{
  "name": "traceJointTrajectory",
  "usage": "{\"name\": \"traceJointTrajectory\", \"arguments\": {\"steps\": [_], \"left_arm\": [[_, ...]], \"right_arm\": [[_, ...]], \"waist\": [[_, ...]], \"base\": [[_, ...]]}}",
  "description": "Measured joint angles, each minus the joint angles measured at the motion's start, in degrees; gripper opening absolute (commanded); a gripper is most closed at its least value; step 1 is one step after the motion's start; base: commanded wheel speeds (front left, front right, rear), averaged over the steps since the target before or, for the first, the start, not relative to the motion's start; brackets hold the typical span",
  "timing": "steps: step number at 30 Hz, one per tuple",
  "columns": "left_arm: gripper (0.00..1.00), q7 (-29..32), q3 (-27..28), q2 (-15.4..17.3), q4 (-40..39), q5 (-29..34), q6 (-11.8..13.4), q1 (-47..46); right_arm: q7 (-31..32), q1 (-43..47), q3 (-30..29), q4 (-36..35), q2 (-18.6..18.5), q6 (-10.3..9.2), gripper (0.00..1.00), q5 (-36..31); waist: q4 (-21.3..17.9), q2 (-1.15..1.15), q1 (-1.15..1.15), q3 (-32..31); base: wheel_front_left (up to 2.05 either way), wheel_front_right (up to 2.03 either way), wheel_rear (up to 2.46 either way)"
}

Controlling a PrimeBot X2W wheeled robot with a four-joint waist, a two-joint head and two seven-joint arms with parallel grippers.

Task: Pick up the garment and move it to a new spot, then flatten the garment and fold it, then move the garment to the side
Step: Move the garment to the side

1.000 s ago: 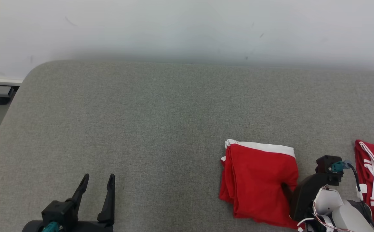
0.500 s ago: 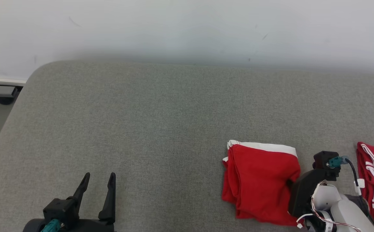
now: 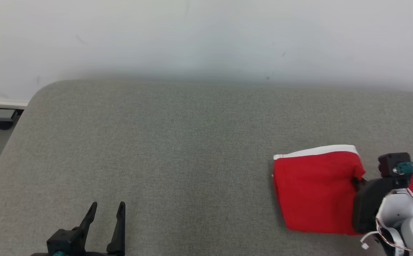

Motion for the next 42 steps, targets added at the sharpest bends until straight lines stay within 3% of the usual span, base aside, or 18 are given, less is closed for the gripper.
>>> {"name": "traceJointTrajectory", "arguments": {"steps": [12, 19, 30, 42], "left_arm": [[1.00, -0.27, -0.07, 0.11, -1.76, 0.01, 0.19, 1.20], [1.00, -0.23, -1.01, -0.59, -2.61, 0.11, 0.31, 0.50], [1.00, 0.09, -1.12, -0.59, -2.58, 0.12, 0.13, -1.38], [1.00, 0.60, -1.11, -0.20, -3.00, 0.56, 0.13, -2.55]], "right_arm": [[3.92, 5.38, -5.70, -11.65, -4.56, -0.59, 0.00, 0.02], [6.44, 2.91, -9.02, -12.03, -8.04, -0.67, 0.00, 0.44], [9.47, 5.51, -11.39, -15.64, -8.38, -1.09, 0.00, 2.21], [11.40, 7.58, -20.40, -15.49, -10.60, -1.67, 0.00, 3.24]], "waist": [[-1.84, 0.00, 0.00, 0.17], [-2.83, 0.00, 0.00, 1.87], [-3.34, 0.00, 0.00, 3.71], [-4.22, 0.00, 0.01, 5.70]], "base": [[0.00, 0.00, 0.00], [0.00, 0.00, 0.00], [0.00, 0.00, 0.00], [0.00, 0.00, 0.00]]}}
